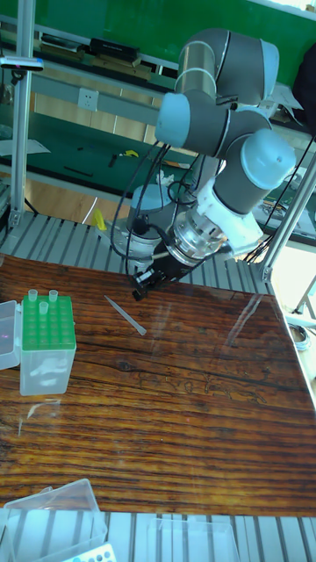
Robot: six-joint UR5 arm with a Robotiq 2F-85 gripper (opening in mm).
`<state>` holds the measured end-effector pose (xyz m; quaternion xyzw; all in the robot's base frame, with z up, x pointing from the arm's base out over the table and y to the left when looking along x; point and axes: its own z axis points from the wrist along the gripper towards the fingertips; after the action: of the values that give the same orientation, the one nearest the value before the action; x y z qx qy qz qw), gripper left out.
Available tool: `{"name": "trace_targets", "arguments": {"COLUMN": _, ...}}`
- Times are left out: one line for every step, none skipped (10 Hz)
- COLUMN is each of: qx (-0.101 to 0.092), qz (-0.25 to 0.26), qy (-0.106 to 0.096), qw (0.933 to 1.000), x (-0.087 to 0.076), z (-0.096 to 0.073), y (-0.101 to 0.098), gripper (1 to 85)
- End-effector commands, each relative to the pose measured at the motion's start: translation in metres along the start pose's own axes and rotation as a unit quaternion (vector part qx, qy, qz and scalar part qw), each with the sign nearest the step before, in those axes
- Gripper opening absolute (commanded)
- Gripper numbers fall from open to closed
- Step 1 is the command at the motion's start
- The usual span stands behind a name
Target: Insert a large pipette tip into the holder for large pipette tips
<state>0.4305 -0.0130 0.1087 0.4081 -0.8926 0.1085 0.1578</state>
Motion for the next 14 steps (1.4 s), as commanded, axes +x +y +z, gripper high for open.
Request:
{"name": "trace_targets", "arguments": {"qx": 0.012, "qz": -0.079, "qy": 0.003, "qw": 0.9968, "x": -0.002, "z": 0.012, "y": 0.004, "gripper": 6.7}}
{"name": "trace_targets", "arguments": {"qx": 0.018, "qz": -0.094, "qy": 0.008, "qw": 0.9954, "x": -0.001, "z": 0.009, "y": 0.000, "gripper": 6.7}}
{"name": "trace_targets", "arguments": {"qx": 0.020, "qz": -0.109, "qy": 0.005, "qw": 0.9939, "x": -0.004, "z": 0.007, "y": -0.001, "gripper": 6.7}}
{"name": "trace_targets", "arguments": {"qx": 0.019, "qz": -0.125, "qy": -0.004, "qw": 0.9919, "x": -0.010, "z": 0.009, "y": 0.002, "gripper": 10.0}}
{"name": "trace_targets", "arguments": {"qx": 0.018, "qz": -0.148, "qy": -0.014, "qw": 0.9887, "x": -0.017, "z": 0.013, "y": 0.007, "gripper": 11.0}}
{"name": "trace_targets", "arguments": {"qx": 0.027, "qz": -0.165, "qy": -0.010, "qw": 0.9859, "x": -0.016, "z": 0.013, "y": 0.004, "gripper": 11.3}}
{"name": "trace_targets", "arguments": {"qx": 0.034, "qz": -0.173, "qy": -0.010, "qw": 0.9842, "x": -0.017, "z": 0.012, "y": 0.003, "gripper": 11.7}}
{"name": "trace_targets", "arguments": {"qx": 0.034, "qz": -0.163, "qy": -0.021, "qw": 0.9858, "x": -0.022, "z": 0.011, "y": 0.007, "gripper": 11.7}}
{"name": "trace_targets", "arguments": {"qx": 0.036, "qz": -0.143, "qy": -0.033, "qw": 0.9885, "x": -0.027, "z": 0.012, "y": 0.004, "gripper": 11.3}}
{"name": "trace_targets", "arguments": {"qx": 0.021, "qz": -0.128, "qy": -0.044, "qw": 0.9906, "x": -0.030, "z": 0.017, "y": 0.011, "gripper": 11.3}}
{"name": "trace_targets", "arguments": {"qx": 0.007, "qz": -0.127, "qy": -0.049, "qw": 0.9906, "x": -0.029, "z": 0.024, "y": 0.019, "gripper": 12.7}}
{"name": "trace_targets", "arguments": {"qx": 0.007, "qz": -0.129, "qy": -0.035, "qw": 0.9909, "x": -0.019, "z": 0.025, "y": 0.023, "gripper": 13.7}}
{"name": "trace_targets", "arguments": {"qx": -0.006, "qz": -0.110, "qy": -0.036, "qw": 0.9933, "x": -0.015, "z": 0.026, "y": 0.038, "gripper": 14.0}}
{"name": "trace_targets", "arguments": {"qx": -0.009, "qz": -0.091, "qy": -0.033, "qw": 0.9952, "x": -0.012, "z": 0.027, "y": 0.044, "gripper": 14.0}}
